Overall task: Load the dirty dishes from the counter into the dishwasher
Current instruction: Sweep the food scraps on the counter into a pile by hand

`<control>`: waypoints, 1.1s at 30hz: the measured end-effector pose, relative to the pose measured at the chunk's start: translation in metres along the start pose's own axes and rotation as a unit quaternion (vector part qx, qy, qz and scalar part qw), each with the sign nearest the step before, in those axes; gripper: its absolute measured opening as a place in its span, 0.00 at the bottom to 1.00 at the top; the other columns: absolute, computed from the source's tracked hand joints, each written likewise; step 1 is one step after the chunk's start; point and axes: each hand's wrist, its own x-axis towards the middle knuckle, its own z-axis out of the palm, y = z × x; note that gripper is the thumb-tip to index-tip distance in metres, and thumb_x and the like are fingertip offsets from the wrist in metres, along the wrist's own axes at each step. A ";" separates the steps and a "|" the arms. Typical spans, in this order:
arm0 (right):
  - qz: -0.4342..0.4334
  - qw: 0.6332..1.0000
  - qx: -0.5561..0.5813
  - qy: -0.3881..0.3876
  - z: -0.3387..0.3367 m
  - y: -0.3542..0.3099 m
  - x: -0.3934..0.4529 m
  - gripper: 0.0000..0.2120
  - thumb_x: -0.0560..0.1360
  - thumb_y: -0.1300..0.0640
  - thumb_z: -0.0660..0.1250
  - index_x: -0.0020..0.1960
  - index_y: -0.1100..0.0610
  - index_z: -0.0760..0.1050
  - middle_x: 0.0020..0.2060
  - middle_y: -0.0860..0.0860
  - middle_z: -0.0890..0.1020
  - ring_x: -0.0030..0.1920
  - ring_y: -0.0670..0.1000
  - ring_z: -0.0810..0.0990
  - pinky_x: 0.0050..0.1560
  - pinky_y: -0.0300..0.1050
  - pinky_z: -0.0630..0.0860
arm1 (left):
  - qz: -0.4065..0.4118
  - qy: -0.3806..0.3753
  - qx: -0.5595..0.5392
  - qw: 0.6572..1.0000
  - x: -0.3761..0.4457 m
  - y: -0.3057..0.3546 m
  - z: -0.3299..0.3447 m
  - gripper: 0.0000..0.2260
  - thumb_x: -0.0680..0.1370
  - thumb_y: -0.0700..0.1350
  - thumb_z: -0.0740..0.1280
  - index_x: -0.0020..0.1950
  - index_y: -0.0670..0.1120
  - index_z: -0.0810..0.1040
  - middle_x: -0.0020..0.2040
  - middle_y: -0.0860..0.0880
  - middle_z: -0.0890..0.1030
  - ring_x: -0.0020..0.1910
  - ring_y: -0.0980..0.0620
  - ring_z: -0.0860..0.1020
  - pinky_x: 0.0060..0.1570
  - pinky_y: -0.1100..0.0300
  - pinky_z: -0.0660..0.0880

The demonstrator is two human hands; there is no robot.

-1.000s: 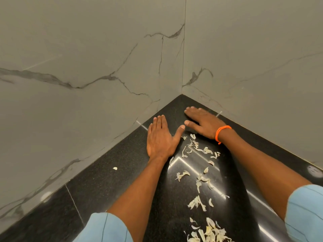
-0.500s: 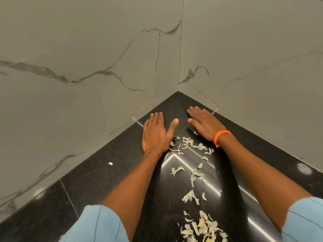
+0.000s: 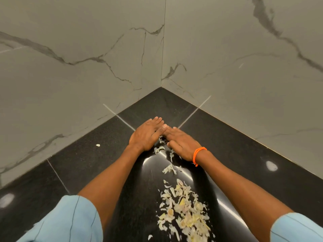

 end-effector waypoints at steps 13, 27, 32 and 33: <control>0.004 1.000 0.013 -0.010 0.028 -0.086 -0.136 0.30 0.80 0.54 0.53 0.81 0.46 0.48 0.79 0.45 0.50 0.79 0.37 0.44 0.80 0.46 0.46 | -0.019 -0.040 0.010 0.999 -0.157 0.080 0.023 0.40 0.79 0.70 0.33 0.82 0.48 0.54 0.83 0.49 0.53 0.81 0.59 0.48 0.80 0.59 0.44; 0.173 0.982 -0.060 0.049 0.043 -0.065 -0.217 0.35 0.79 0.32 0.33 0.81 0.47 0.42 0.80 0.44 0.46 0.78 0.38 0.38 0.79 0.44 0.39 | -0.348 0.143 0.025 0.926 -0.192 -0.045 -0.050 0.44 0.79 0.71 0.34 0.83 0.40 0.50 0.83 0.41 0.52 0.83 0.46 0.49 0.81 0.47 0.47; 0.178 0.980 -0.075 0.047 0.043 -0.065 -0.217 0.35 0.79 0.33 0.32 0.81 0.47 0.41 0.80 0.44 0.45 0.78 0.39 0.38 0.79 0.45 0.38 | -0.190 0.045 0.099 0.976 -0.173 -0.040 -0.042 0.43 0.80 0.72 0.37 0.83 0.42 0.50 0.83 0.42 0.49 0.83 0.47 0.47 0.81 0.48 0.45; 0.180 0.979 -0.080 0.044 0.044 -0.065 -0.217 0.34 0.79 0.33 0.33 0.81 0.47 0.41 0.80 0.44 0.45 0.78 0.39 0.37 0.79 0.45 0.38 | -0.156 0.029 0.112 0.981 -0.172 -0.031 -0.038 0.42 0.80 0.72 0.36 0.83 0.42 0.49 0.83 0.42 0.49 0.83 0.47 0.47 0.81 0.48 0.46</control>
